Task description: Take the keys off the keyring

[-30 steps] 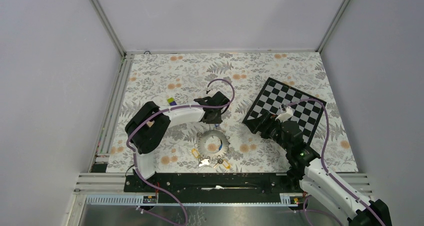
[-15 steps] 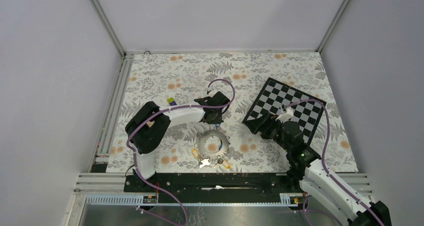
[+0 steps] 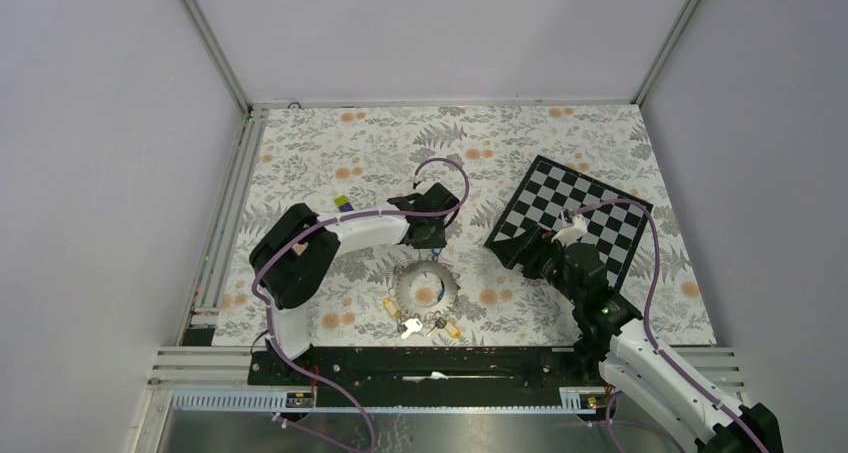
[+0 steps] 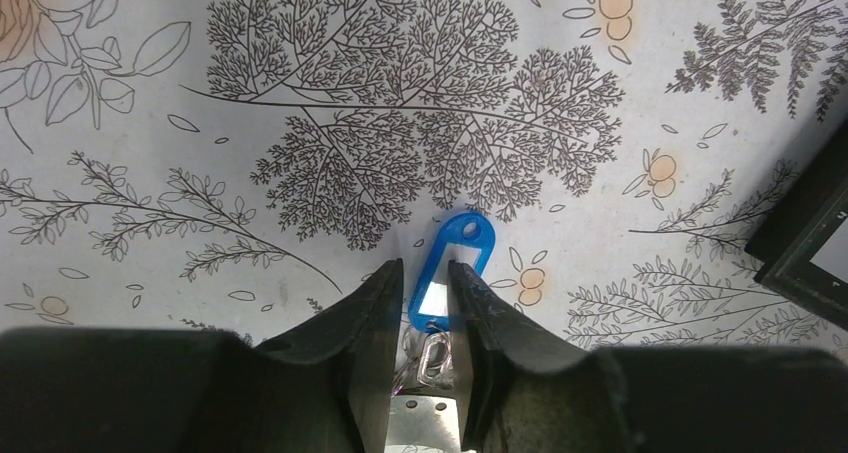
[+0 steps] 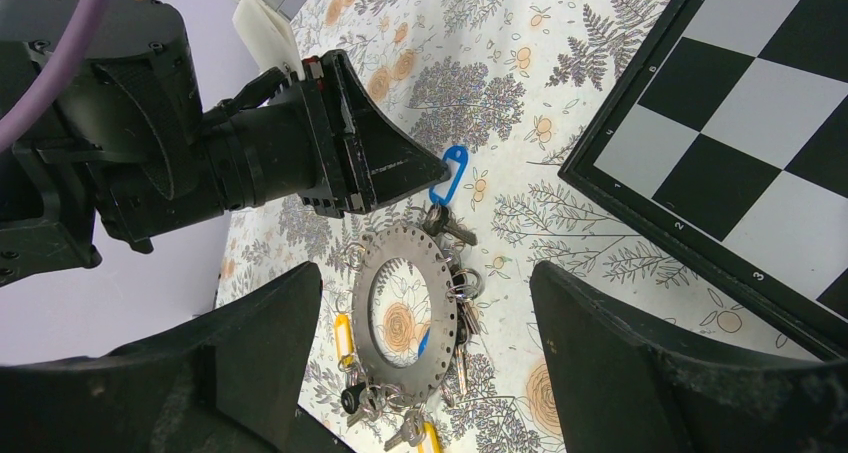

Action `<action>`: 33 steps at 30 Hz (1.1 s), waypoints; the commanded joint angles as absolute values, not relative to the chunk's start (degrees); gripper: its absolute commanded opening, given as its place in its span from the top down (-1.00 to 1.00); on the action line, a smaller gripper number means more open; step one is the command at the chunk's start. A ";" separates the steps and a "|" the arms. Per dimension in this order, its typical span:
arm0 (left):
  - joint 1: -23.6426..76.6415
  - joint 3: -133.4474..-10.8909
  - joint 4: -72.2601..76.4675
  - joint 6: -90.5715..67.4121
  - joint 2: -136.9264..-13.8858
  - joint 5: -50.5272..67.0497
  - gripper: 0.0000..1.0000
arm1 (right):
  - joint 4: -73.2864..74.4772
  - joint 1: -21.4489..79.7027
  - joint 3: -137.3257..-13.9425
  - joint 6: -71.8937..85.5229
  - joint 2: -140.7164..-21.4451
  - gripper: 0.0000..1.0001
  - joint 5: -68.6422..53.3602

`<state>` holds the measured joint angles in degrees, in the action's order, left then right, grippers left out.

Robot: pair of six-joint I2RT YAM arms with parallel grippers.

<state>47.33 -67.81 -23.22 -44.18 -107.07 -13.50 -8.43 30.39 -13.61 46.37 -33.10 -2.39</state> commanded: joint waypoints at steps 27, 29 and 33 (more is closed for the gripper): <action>50.84 -67.83 -27.77 -44.13 -108.66 -15.43 0.22 | -9.14 30.76 -12.61 47.02 -31.92 -0.68 -0.30; 50.89 -67.83 -28.60 -43.83 -109.01 -16.08 0.32 | -9.14 30.75 -12.66 47.07 -31.98 -0.68 -0.29; 50.87 -67.48 -28.83 -43.81 -109.35 -16.40 0.61 | -9.23 30.75 -12.56 47.20 -32.04 -0.68 -0.30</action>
